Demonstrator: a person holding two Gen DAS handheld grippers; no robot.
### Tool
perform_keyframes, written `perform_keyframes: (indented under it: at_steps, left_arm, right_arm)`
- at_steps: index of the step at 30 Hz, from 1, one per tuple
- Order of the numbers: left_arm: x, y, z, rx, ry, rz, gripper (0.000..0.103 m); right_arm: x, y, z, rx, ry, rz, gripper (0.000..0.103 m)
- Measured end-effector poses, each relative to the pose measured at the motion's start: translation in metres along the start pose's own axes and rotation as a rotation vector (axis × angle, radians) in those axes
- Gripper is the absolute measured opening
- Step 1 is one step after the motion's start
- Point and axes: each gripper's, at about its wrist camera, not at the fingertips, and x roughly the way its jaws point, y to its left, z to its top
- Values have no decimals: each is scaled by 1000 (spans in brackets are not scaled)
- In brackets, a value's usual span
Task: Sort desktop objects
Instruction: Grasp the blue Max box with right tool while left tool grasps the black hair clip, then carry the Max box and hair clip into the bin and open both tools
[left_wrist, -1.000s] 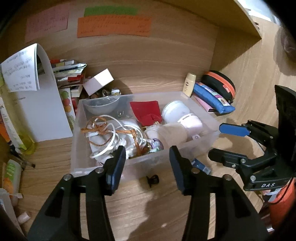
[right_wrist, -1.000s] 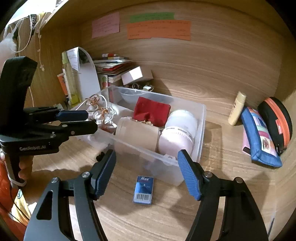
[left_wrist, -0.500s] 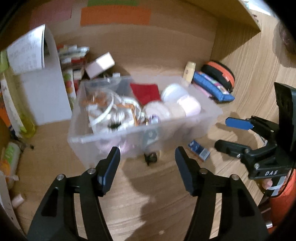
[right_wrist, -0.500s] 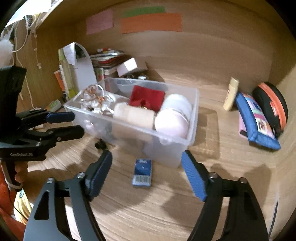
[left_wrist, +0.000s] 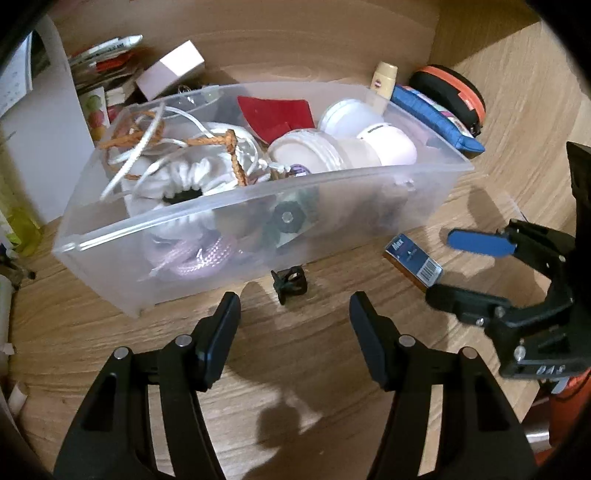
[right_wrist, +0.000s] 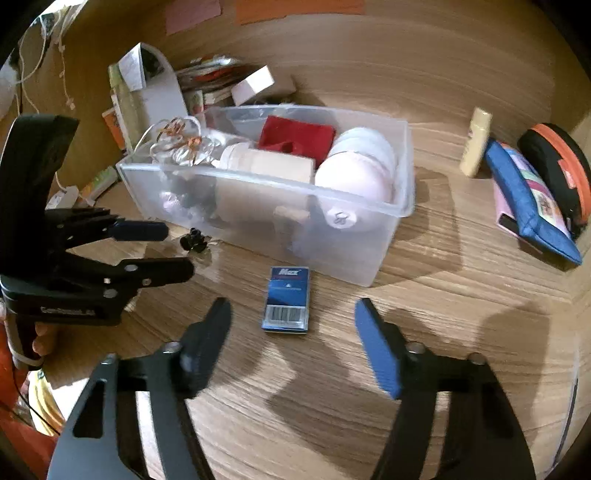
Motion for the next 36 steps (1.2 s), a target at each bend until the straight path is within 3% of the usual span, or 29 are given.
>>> perform_keyframes:
  at_steps: [3,8,12,14,17,20,31,36]
  left_arm:
    - [4,-1,3,-4,0,13,54]
    - [7,-4,8,-3,-1,2,53]
    - [10,-13,8,34,-11,46,52]
    - [12,-16,8,50,-15,58,46]
    - [12,-21,8,75,-26,69,32]
    - [12,-20,9,73,-28,52,19]
    - [-4,-25,6,88,-66,12,19]
    - [-26,-30,11,92,-129,-3,19]
  right_arm:
    - [9,3,3,-13,29,6,48]
    - [19,1,8,1,56,11,45]
    - [21,0,9,-1,57,15,38]
    - [24,0,8,-11,56,11,36]
    - [27,2,6,-33,56,27,25]
    - [29,4,3,-50,54,48,25]
    - [0,1,4,-15,-30,69,25]
    - [-22,-7,13,12,-94,61,25]
